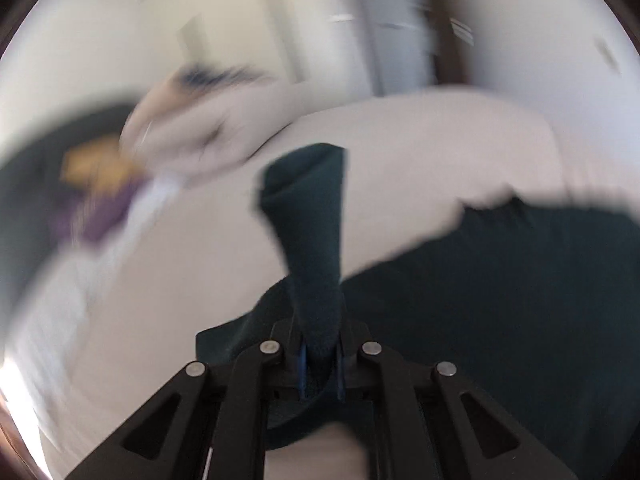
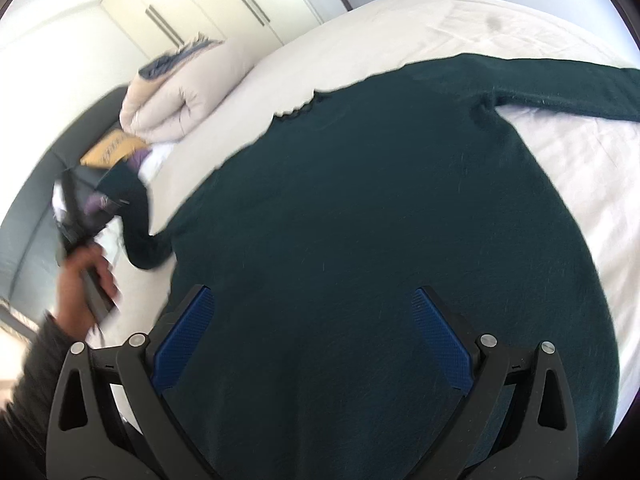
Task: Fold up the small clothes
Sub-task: 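Carry the sleeve across the sweater body with the left tool while the right tool grasps the sweater side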
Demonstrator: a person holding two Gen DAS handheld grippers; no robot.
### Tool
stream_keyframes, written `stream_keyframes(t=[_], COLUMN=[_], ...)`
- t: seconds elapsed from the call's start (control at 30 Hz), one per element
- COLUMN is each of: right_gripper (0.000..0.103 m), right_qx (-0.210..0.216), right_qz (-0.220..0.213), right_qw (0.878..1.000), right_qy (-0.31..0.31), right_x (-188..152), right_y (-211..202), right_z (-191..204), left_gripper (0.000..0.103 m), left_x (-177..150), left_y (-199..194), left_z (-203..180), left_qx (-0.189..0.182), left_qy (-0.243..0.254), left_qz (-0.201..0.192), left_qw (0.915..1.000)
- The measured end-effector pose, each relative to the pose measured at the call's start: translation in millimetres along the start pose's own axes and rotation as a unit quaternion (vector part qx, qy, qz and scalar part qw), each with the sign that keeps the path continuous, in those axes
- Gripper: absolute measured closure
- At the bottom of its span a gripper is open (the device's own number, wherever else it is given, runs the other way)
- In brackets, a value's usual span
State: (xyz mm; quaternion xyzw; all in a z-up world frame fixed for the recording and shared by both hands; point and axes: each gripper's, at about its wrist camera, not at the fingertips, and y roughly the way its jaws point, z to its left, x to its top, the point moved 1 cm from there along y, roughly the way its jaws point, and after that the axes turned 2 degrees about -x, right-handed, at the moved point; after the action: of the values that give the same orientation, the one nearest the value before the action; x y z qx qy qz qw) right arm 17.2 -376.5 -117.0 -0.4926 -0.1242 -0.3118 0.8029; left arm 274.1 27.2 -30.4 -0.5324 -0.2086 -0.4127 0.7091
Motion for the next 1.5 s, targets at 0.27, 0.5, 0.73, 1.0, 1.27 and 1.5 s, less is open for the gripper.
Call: stream_keyframes(t=[0.27,0.5,0.73,1.0,1.27,1.5], right_gripper=[0.005,0.016,0.017,0.094,0.096,0.096], right_qx=[0.135,0.218,0.245,0.204,0.132,0.045], right_qz=[0.083,0.188,0.253,0.257,0.162,0.106], right_qw=[0.986,0.943,0.921,0.942,0.977,0.992], right_qy=[0.059,0.168,0.168,0.066,0.041,0.049], right_x=[74,113,125,136,209,287], right_y=[68,183,254,290,252,227], right_z=[-2,12,45,74,46,-9], left_gripper=[0.094,0.093,0.092,0.049,0.020,0.020], left_x=[-55,-72,-81,-77,-68,-57], left_y=[2,-6,-9,-18,-57,-69], left_z=[-104,-126,-134,-129,-103,-109], left_qx=[0.038,0.052,0.055,0.031,-0.046,-0.094], left_qy=[0.179,0.217,0.233,0.220,0.149,0.127], left_qz=[-0.022,-0.042,-0.056,-0.069,-0.096,-0.100], left_qw=[0.9829,0.9740,0.9692,0.9726,0.9831,0.9823])
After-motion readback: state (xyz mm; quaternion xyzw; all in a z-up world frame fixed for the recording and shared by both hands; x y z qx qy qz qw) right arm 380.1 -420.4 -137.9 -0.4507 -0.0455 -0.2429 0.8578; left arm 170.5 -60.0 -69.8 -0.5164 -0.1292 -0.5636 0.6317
